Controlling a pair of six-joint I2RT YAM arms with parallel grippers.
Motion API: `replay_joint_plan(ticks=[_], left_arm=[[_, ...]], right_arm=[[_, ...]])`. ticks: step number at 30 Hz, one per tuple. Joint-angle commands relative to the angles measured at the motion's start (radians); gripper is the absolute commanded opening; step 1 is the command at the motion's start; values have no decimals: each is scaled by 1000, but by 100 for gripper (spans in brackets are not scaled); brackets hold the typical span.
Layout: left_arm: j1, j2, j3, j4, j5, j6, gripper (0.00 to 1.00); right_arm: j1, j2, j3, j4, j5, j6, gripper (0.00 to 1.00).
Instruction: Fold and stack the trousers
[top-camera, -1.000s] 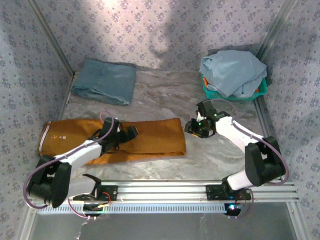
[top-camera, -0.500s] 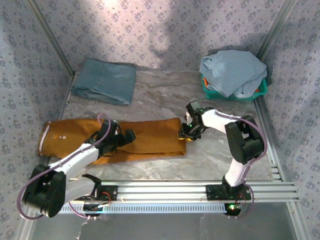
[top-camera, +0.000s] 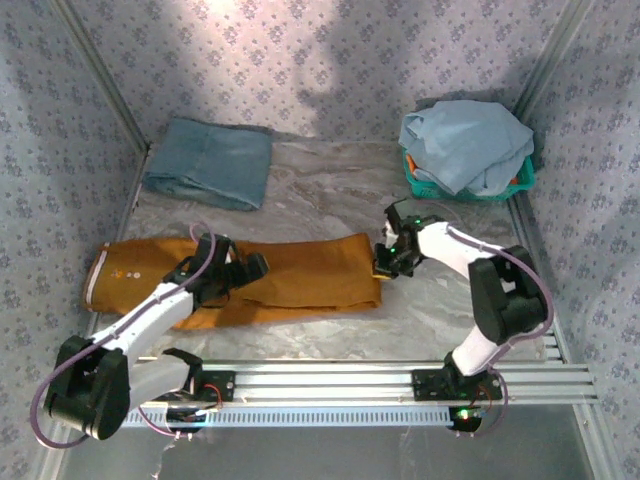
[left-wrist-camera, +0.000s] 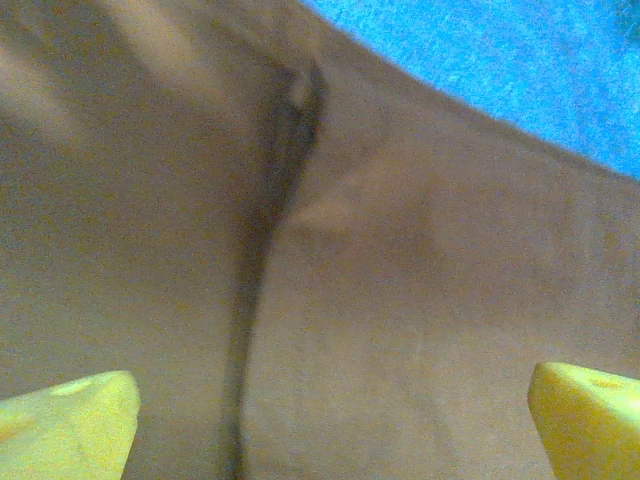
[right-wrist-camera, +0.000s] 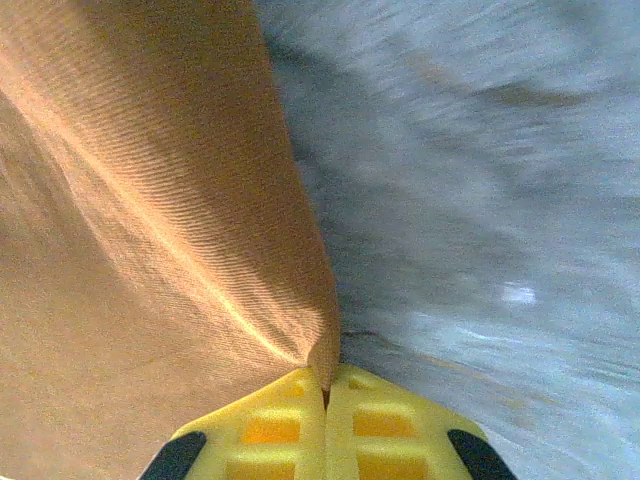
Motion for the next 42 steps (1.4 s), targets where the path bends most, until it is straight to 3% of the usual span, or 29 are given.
replay_joint_plan(ticks=[1, 9, 12, 18, 22, 26, 28, 32, 33, 39, 42], left_arm=[[13, -30, 65, -51, -24, 8, 100], [40, -19, 139, -112, -79, -3, 100], [58, -9, 147, -125, -96, -2, 100], [131, 14, 133, -137, -127, -17, 99], [145, 19, 98, -125, -179, -36, 96], [161, 33, 58, -116, -227, -13, 84], [162, 54, 43, -106, -225, -3, 77], [160, 115, 16, -65, -183, 22, 33], [157, 135, 11, -44, -157, 28, 26], [66, 266, 16, 21, -106, 46, 3], [33, 318, 20, 52, -91, 42, 0]], right_arm=[[-94, -51, 24, -164, 191, 3, 0], [-349, -131, 140, -327, 461, 5, 0], [-450, -139, 212, -348, 507, -18, 0], [-503, -111, 437, -401, 601, -57, 0], [-419, -102, 537, -452, 574, -54, 0], [-321, -137, 616, -488, 430, -44, 0], [-249, -148, 655, -511, 422, -32, 0], [-87, -139, 737, -545, 393, 8, 0], [-50, -134, 752, -545, 378, 21, 0], [144, -106, 780, -466, 280, 120, 0], [229, -74, 806, -420, 250, 182, 0]])
